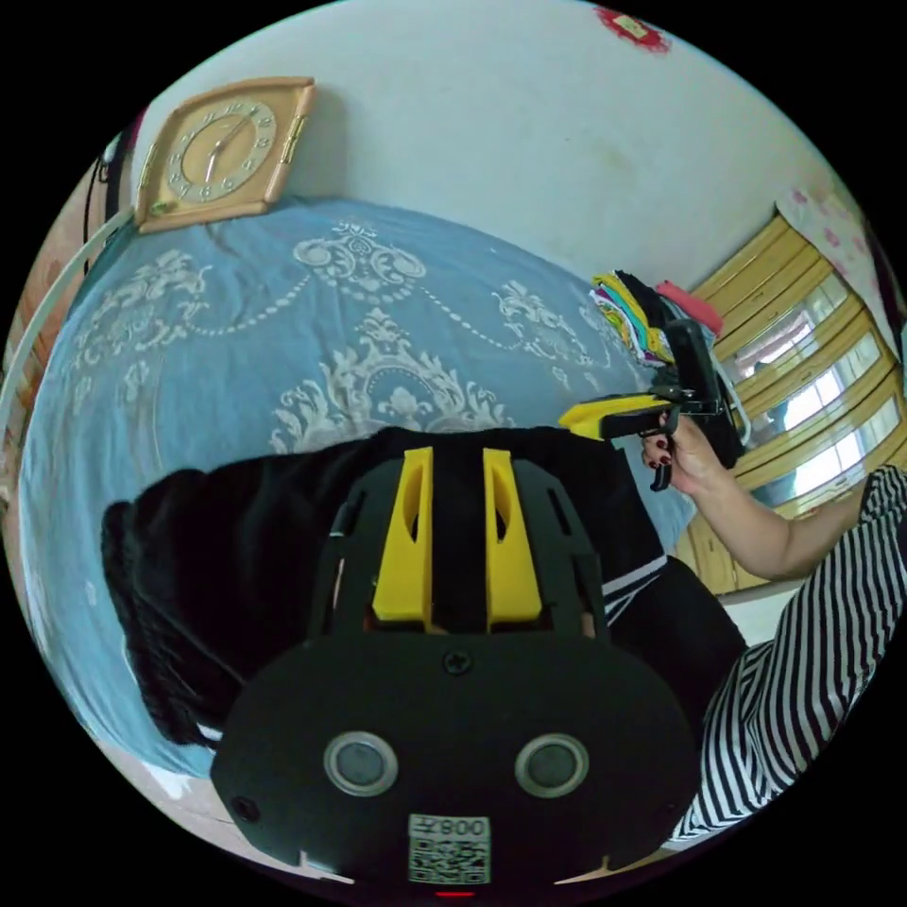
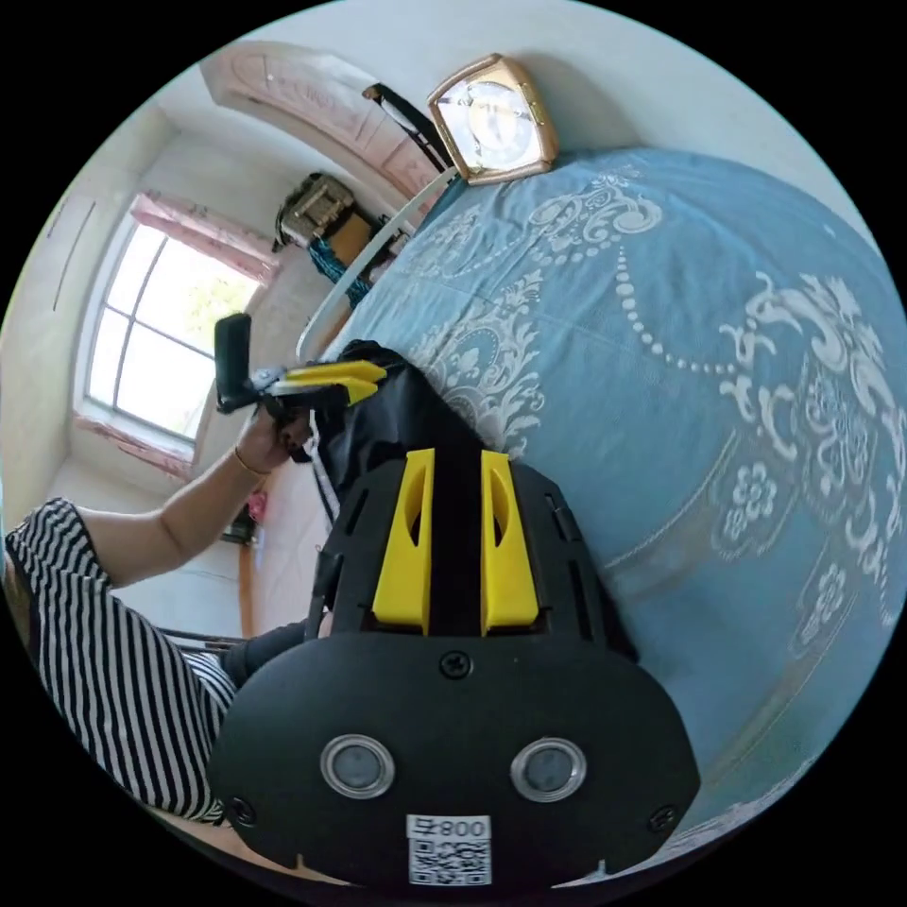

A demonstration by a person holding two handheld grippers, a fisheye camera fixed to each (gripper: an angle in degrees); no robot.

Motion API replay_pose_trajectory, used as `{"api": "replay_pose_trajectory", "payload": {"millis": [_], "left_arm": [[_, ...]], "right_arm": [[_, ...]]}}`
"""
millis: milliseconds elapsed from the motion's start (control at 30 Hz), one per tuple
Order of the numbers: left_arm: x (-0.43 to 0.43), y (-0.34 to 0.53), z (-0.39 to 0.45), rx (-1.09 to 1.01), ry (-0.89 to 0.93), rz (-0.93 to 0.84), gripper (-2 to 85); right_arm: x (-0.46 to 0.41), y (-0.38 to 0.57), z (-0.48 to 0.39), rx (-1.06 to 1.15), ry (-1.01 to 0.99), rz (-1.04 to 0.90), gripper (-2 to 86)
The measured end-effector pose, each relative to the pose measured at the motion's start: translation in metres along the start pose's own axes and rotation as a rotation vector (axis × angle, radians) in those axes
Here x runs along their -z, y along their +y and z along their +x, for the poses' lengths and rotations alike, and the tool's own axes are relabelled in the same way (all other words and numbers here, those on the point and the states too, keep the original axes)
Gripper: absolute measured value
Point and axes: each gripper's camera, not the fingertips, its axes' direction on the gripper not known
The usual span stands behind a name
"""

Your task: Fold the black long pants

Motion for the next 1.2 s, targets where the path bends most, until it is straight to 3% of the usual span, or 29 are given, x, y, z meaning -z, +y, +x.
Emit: {"api": "replay_pose_trajectory", "payload": {"millis": [167, 533, 667, 833, 1067, 1200], "left_arm": [[-0.039, -0.046, -0.005, -0.069, -0.074, -0.295, 3.7], [0.010, -0.011, 0.047, -0.104, -0.020, -0.097, 1.0], [0.023, -0.025, 0.061, -0.129, -0.039, 0.025, 1.3], [0.020, -0.047, 0.069, -0.160, 0.077, 0.073, 3.1], [-0.039, -0.096, 0.080, -0.269, 0.178, -0.165, 8.4], [-0.095, -0.112, 0.084, -0.294, 0.369, -0.514, 4.3]], "right_arm": [[-0.051, -0.019, 0.008, 0.027, -0.054, -0.186, 6.6], [-0.042, 0.050, -0.047, 0.138, -0.085, 0.028, 1.3], [-0.032, 0.056, -0.060, 0.181, -0.019, 0.067, 1.1], [-0.041, 0.061, -0.067, 0.189, -0.019, 0.034, 1.1], [-0.039, 0.074, -0.080, 0.209, 0.021, 0.057, 1.1], [-0.035, 0.079, -0.082, 0.207, 0.024, 0.065, 1.1]]}}
